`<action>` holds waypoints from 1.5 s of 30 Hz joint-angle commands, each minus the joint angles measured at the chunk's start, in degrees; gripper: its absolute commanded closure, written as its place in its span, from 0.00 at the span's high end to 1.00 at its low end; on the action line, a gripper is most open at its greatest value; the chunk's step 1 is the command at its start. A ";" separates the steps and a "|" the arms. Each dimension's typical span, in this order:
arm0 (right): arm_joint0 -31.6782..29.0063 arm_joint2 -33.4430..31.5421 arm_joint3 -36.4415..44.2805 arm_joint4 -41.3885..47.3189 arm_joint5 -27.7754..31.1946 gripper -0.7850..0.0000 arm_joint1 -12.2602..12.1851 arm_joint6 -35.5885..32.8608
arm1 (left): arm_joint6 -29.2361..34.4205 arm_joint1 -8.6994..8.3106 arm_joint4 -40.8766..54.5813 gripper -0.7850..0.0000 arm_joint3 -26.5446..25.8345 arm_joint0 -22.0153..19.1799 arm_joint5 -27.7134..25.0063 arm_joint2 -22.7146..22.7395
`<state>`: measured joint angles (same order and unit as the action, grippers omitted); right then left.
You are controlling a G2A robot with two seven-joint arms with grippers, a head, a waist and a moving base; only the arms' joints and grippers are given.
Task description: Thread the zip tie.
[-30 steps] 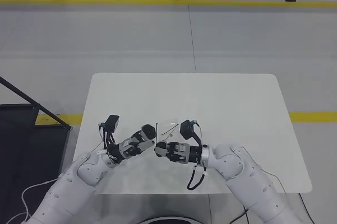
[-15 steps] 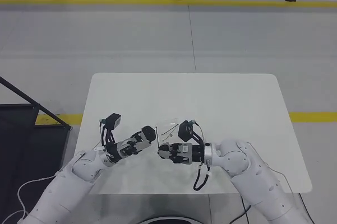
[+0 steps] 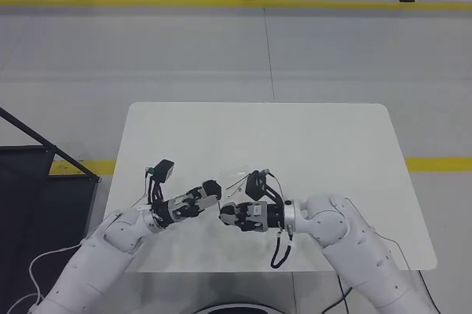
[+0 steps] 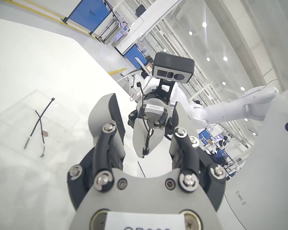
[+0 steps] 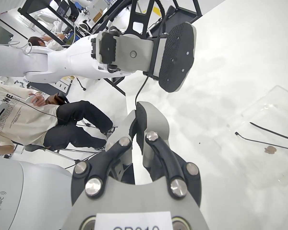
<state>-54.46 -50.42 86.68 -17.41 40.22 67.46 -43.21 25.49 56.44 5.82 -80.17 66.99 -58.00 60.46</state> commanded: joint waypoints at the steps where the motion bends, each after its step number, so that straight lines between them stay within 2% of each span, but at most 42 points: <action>1: 0.10 0.09 -0.07 0.04 -0.01 0.00 0.00 0.02 | -0.47 0.22 -0.28 0.43 0.46 -0.17 0.00 0.03; 7: 0.34 0.42 -0.21 0.10 0.08 0.00 0.00 -0.11 | -0.82 0.78 -0.80 0.36 1.10 -0.55 0.00 -0.10; 17: 0.65 0.86 -0.69 0.16 -0.36 0.00 0.00 -0.10 | -0.79 1.39 -0.73 0.34 1.68 -0.60 0.00 0.26; 23: 0.78 1.10 -0.68 0.14 -0.57 0.00 -0.01 -0.15 | 0.06 1.64 -0.22 0.23 1.78 -0.58 0.00 0.43; 27: 0.77 1.13 -0.69 0.22 -0.62 0.00 -0.03 -0.02 | 0.66 1.78 0.22 0.24 1.88 -0.54 0.00 0.61; 32: 0.71 1.16 -0.77 0.27 -0.68 0.00 -0.08 0.10 | 1.18 1.97 0.42 0.20 1.92 -0.46 0.00 0.90; 38: 0.75 1.24 -0.80 0.26 -0.98 0.00 -0.12 0.01 | 1.58 2.22 0.47 0.00 1.87 -0.29 0.00 1.22; 45: 0.76 1.35 -0.78 0.33 -1.22 0.00 -0.14 0.14 | 2.08 2.46 0.48 0.00 1.79 -0.07 0.00 1.73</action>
<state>-53.71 -49.09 85.90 -17.08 39.01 67.32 -43.11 27.49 58.87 6.29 -78.34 66.86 -58.00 62.10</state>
